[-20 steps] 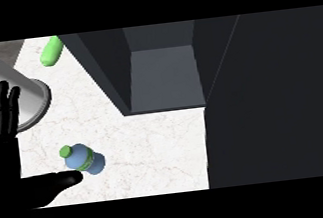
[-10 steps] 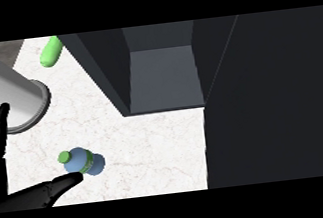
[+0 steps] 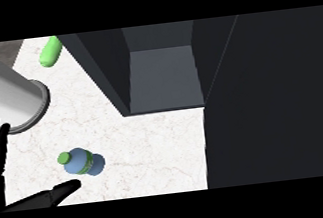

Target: Pick up the bottled water, place it into the cabinet and close the cabinet

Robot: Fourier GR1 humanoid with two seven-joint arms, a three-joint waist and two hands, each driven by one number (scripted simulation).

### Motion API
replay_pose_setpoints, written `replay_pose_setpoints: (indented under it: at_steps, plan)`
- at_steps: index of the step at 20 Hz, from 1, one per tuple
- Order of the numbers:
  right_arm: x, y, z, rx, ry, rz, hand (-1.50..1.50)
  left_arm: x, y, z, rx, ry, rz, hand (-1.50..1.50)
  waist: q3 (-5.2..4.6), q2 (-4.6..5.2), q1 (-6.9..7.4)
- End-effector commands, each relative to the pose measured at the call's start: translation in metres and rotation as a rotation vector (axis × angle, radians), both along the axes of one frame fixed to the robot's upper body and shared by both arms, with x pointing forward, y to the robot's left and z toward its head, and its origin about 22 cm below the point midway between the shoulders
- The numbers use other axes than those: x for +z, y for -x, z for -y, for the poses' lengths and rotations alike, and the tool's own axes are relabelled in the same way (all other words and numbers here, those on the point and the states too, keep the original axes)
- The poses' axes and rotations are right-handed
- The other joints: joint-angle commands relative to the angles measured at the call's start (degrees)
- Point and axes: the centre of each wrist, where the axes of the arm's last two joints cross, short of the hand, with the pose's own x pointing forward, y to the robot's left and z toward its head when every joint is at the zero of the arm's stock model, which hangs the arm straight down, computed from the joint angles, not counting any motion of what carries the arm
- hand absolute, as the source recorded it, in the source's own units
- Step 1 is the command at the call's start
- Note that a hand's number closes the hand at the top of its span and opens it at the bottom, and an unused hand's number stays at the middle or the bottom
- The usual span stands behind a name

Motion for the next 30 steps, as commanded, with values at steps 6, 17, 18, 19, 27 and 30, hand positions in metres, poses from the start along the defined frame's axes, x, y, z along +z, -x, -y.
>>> replay_pose_setpoints:
  at_steps: [6, 17, 18, 19, 27, 30]
  plan:
    - [0.026, 0.031, -0.006, -0.013, -0.007, 0.046, -1.50, -0.065, -0.010, -0.010, 0.030, 0.052, -0.124, -1.50, -0.07, 0.07, -0.08]
    - [0.032, 0.050, -0.004, -0.007, -0.008, 0.043, -1.50, -0.149, -0.026, -0.051, 0.029, 0.189, -0.211, -1.50, -0.13, 0.10, -0.77]
    - [0.026, 0.049, -0.006, -0.004, -0.004, 0.033, -1.50, -0.162, -0.029, -0.042, 0.028, 0.183, -0.216, -1.50, -0.11, 0.10, -0.80]
    - [0.023, 0.054, 0.000, 0.001, 0.006, 0.029, -1.50, -0.170, -0.025, -0.051, 0.038, 0.188, -0.227, -1.50, -0.09, -0.04, -1.30]
    - [0.023, 0.063, 0.000, 0.019, 0.014, 0.032, -1.50, -0.225, -0.030, -0.051, -0.053, 0.230, -0.237, -1.50, -0.11, -0.05, -1.54]
    - [0.030, 0.063, -0.001, 0.030, 0.023, 0.038, -1.50, -0.246, -0.029, -0.051, -0.052, 0.243, -0.231, -1.50, -0.17, 0.16, -1.29]
